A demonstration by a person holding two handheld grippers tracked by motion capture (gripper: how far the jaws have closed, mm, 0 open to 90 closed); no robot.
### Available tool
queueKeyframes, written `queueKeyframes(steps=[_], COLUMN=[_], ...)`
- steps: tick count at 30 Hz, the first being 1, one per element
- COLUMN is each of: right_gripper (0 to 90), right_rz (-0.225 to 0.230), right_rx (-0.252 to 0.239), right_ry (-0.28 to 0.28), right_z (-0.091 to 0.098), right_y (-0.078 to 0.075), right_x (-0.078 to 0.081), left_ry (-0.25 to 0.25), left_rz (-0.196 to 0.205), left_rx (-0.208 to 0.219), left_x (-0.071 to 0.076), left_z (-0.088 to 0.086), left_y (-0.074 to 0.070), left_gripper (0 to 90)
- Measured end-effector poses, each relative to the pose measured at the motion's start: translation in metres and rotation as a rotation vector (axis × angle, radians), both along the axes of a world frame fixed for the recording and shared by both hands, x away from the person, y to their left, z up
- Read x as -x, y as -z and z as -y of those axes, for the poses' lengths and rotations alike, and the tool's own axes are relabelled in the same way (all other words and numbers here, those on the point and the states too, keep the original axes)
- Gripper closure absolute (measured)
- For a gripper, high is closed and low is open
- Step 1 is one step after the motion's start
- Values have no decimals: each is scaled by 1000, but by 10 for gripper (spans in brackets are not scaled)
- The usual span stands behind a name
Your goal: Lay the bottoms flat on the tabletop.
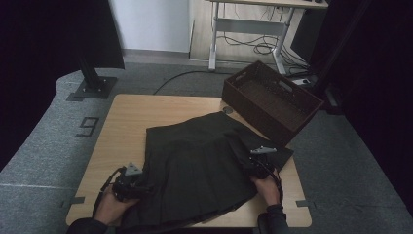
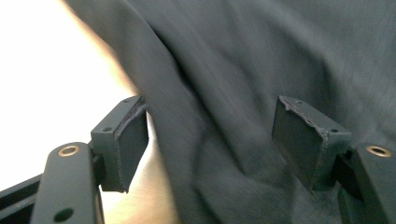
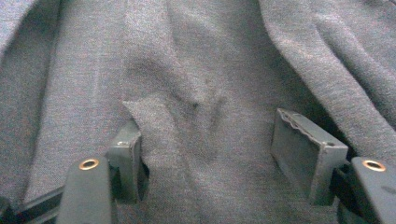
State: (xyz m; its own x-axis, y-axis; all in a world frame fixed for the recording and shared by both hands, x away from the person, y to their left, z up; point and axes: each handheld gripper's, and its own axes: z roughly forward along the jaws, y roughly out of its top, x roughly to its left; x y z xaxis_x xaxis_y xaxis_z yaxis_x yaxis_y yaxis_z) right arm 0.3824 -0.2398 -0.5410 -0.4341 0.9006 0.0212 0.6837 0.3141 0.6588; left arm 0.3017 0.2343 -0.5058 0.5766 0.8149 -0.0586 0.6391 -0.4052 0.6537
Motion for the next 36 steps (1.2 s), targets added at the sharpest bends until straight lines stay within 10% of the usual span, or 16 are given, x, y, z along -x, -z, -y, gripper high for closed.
queueKeyframes(steps=[6,13,22,28,32,36], right_gripper=[318,309,299,296,296,271], right_rz=[7,19,26,27,30,29], right_rx=[-5,-13,-21,-21,-23,-29], right_ry=[1,-5,-13,-14,-16,-32], right_z=[0,1,2,2,2,0], right_y=[1,2,3,3,3,4], right_x=[1,2,3,3,3,3], left_ry=[-91,-147,-145,-146,-169,-187], left_rz=[106,28,-6,-47,28,133], left_rx=[42,36,-6,46,-9,-44], left_x=[-30,-88,-100,-99,-96,-92], left_z=[-28,-17,7,11,8,-2], left_y=[-29,3,31,28,10,-44], left_gripper=[371,445,383,711,804,806])
